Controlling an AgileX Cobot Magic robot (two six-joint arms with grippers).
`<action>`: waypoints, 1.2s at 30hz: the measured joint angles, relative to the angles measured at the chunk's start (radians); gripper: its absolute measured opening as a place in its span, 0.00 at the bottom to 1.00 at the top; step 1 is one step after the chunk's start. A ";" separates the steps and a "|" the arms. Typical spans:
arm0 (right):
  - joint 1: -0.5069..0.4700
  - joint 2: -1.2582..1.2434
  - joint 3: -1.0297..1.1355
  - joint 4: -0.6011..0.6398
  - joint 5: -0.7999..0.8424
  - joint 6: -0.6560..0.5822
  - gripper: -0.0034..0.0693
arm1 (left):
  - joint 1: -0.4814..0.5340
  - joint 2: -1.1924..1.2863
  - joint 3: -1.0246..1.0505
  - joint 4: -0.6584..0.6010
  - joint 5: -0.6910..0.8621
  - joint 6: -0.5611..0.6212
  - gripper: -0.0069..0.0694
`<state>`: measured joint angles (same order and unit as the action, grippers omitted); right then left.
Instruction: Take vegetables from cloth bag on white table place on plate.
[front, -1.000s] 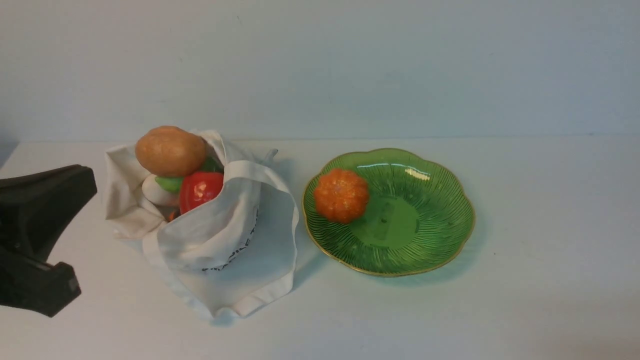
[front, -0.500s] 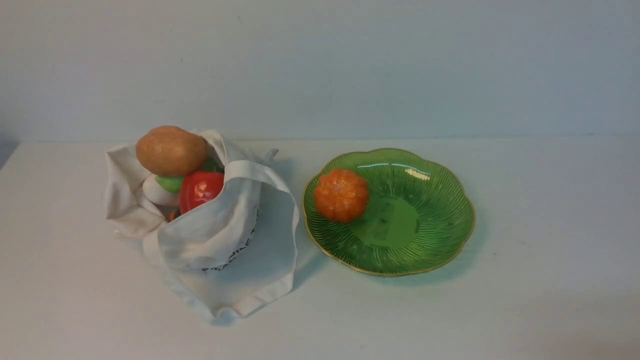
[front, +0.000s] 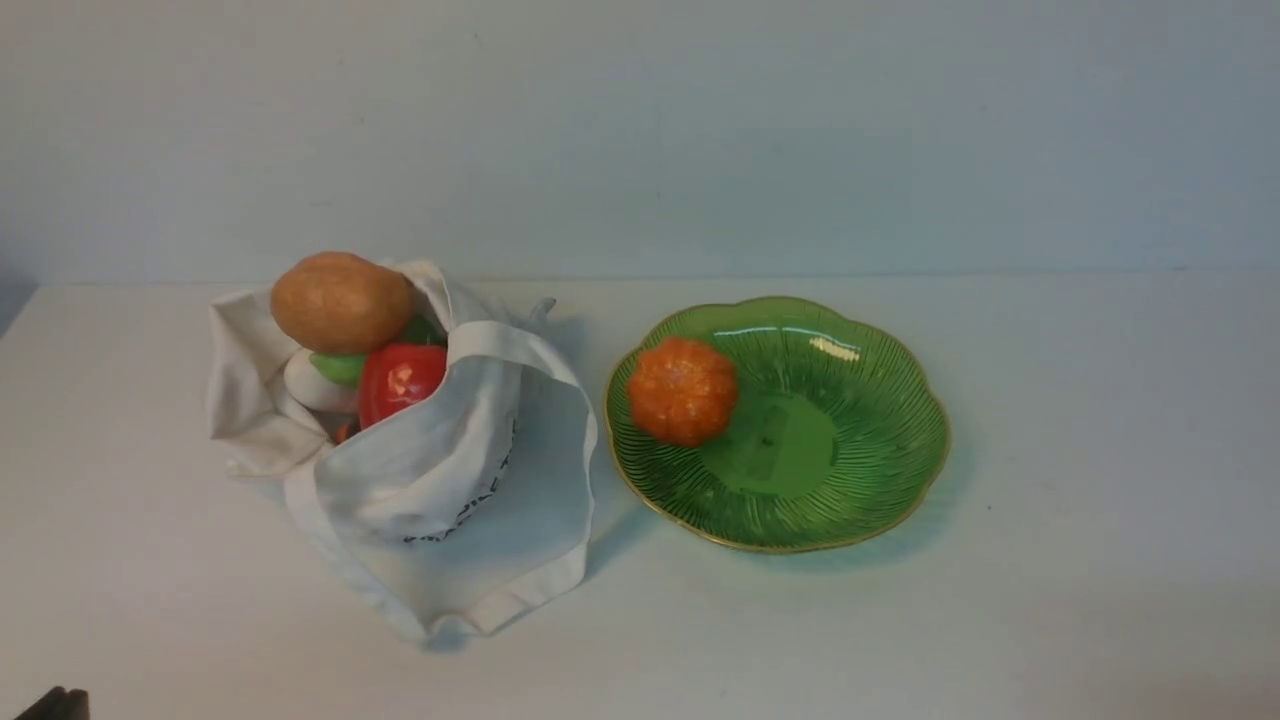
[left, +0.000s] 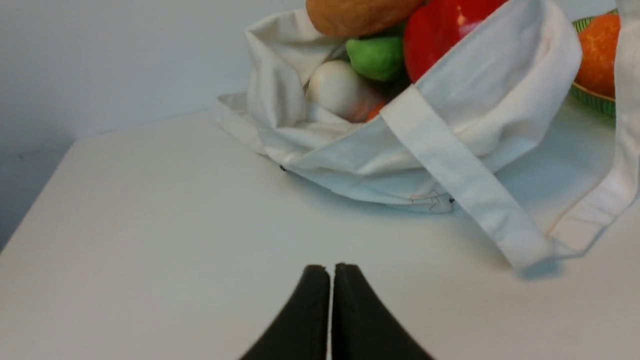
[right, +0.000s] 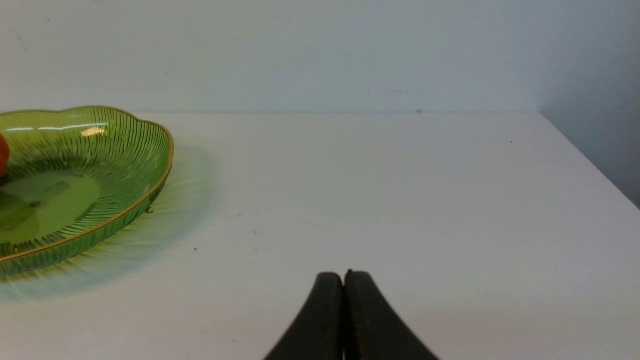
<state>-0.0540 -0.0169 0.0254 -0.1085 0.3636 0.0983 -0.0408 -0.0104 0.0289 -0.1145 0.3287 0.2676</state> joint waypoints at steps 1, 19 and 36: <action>0.000 0.000 0.000 0.000 0.000 0.000 0.03 | 0.000 0.000 0.000 0.000 0.018 0.000 0.08; 0.000 0.000 0.000 0.000 0.000 0.000 0.03 | 0.000 0.000 0.001 0.003 0.039 -0.024 0.08; 0.000 0.000 0.000 0.000 0.000 0.000 0.03 | 0.000 0.000 0.001 0.003 0.041 -0.024 0.08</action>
<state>-0.0540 -0.0169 0.0254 -0.1085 0.3636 0.0983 -0.0408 -0.0104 0.0296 -0.1119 0.3696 0.2434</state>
